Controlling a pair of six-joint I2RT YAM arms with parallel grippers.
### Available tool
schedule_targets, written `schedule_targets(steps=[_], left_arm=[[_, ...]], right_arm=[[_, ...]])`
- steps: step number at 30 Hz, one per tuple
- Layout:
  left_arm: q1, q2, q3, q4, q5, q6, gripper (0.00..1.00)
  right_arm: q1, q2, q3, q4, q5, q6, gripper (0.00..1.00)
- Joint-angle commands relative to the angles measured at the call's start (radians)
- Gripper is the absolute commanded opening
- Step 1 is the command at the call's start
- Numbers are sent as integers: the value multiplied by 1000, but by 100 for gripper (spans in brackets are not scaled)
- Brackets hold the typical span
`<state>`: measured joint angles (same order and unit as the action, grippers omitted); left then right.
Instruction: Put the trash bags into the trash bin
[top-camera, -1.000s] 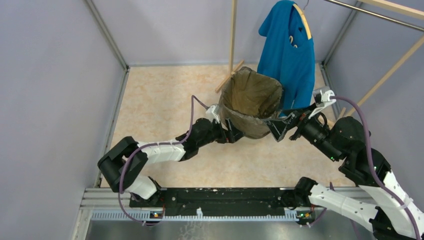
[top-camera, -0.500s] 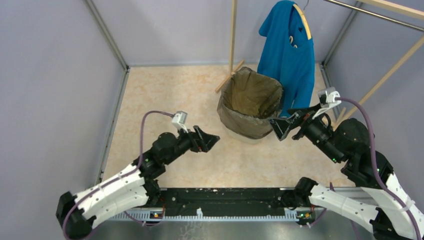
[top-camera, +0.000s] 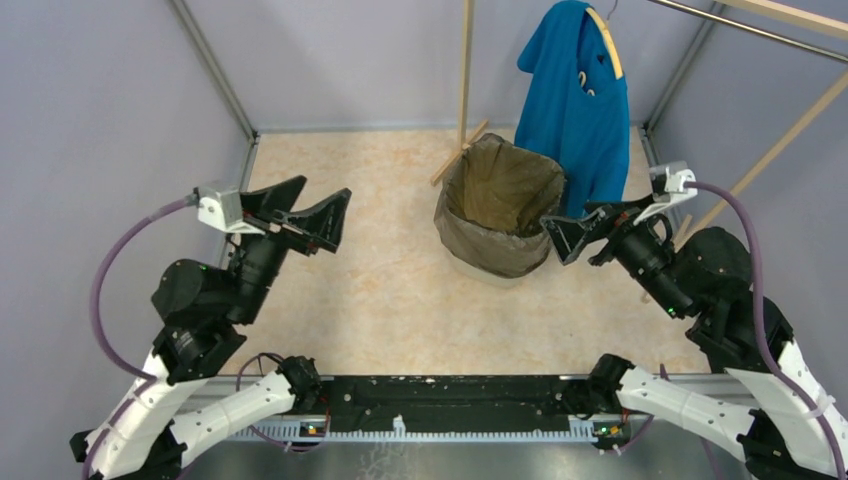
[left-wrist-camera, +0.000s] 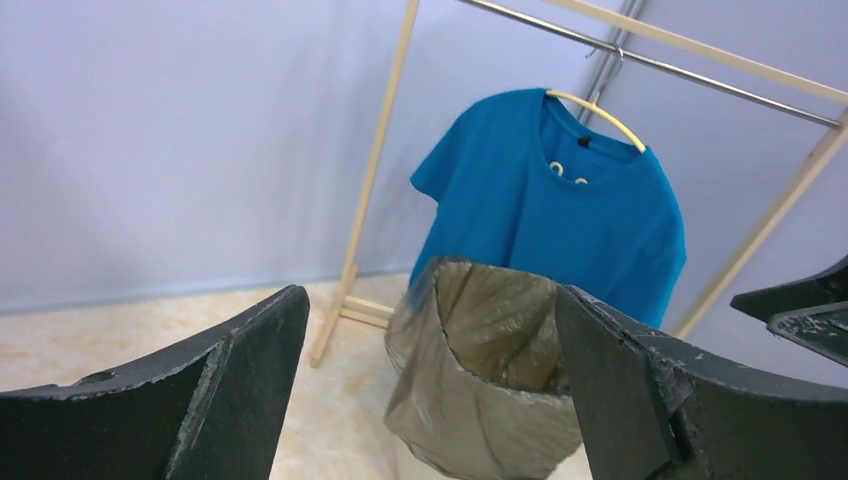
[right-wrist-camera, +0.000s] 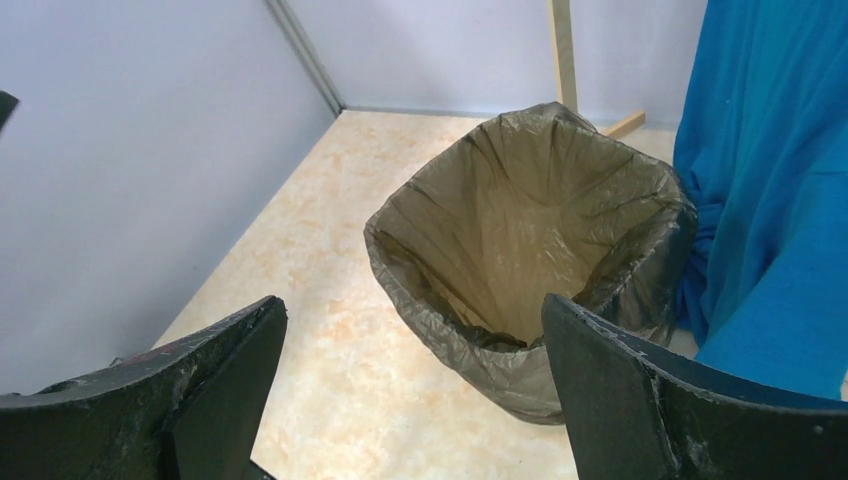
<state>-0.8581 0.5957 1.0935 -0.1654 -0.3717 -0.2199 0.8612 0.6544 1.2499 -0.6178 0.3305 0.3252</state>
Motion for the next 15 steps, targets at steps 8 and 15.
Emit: schedule_targets(steps=[8,15], left_arm=[[1,-17,146,-42,-47,229,99],[0,-46,180,-46,-56,255,99]], right_arm=[[0,-28,86,-3,47,-14,99],[1,-54,91,19,40,-26,99]])
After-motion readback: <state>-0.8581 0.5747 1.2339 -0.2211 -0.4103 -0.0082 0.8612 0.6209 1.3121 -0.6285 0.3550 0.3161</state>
